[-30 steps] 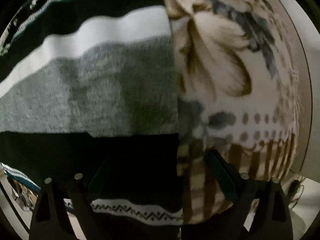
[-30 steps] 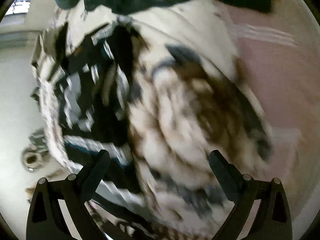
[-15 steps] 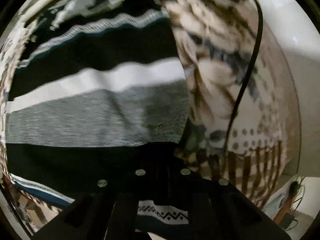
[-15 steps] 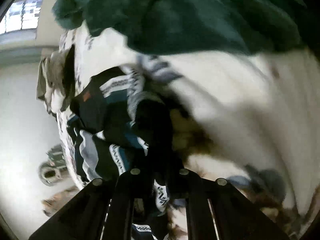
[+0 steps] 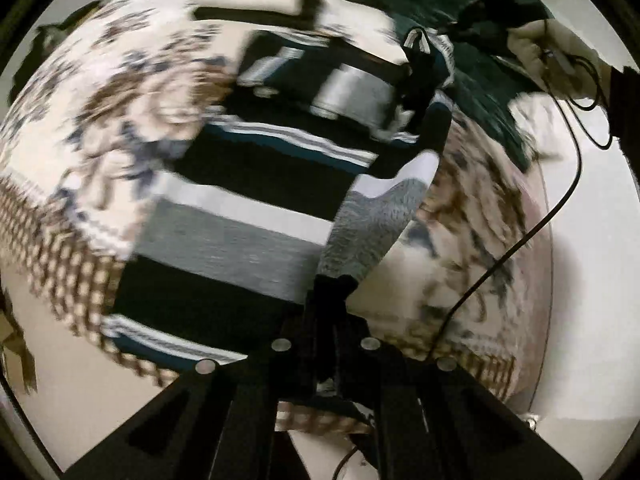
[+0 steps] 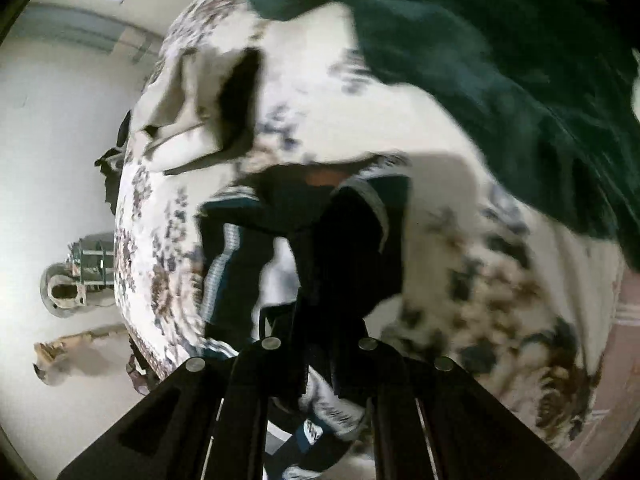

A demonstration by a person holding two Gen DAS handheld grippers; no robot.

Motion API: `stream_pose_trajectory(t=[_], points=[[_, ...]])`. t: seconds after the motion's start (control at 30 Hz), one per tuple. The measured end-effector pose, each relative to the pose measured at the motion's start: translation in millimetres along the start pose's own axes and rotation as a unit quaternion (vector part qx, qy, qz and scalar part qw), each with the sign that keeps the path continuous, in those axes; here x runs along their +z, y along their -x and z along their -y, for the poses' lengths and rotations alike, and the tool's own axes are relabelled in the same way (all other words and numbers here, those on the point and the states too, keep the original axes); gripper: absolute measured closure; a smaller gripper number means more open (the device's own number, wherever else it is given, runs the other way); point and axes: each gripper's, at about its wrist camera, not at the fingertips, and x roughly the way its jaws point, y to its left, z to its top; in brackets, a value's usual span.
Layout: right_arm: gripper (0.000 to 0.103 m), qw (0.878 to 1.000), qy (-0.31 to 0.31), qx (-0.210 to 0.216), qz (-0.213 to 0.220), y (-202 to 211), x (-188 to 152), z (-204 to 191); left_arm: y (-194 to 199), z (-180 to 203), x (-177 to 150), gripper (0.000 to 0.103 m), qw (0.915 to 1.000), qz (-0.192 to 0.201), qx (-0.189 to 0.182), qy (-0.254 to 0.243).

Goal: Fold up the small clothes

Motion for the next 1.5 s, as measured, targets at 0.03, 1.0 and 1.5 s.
stream_pose_trajectory(t=[0.03, 1.0, 1.5], points=[[0.095, 1.000, 0.004, -0.005, 0.002, -3, 4, -17, -1, -14, 0, 0.100, 1.0000, -0.001, 0.005, 0.006], [0.032, 0.982, 0.056, -0.144, -0.108, -217, -25, -221, -80, -275, -29, 0.044, 0.9514, -0.092, -0.155, 0.250], [0.042, 0.952, -0.096, -0.077, -0.281, -217, -388, -59, -94, -186, -7, 0.098, 0.9875, -0.130, -0.047, 0.074]])
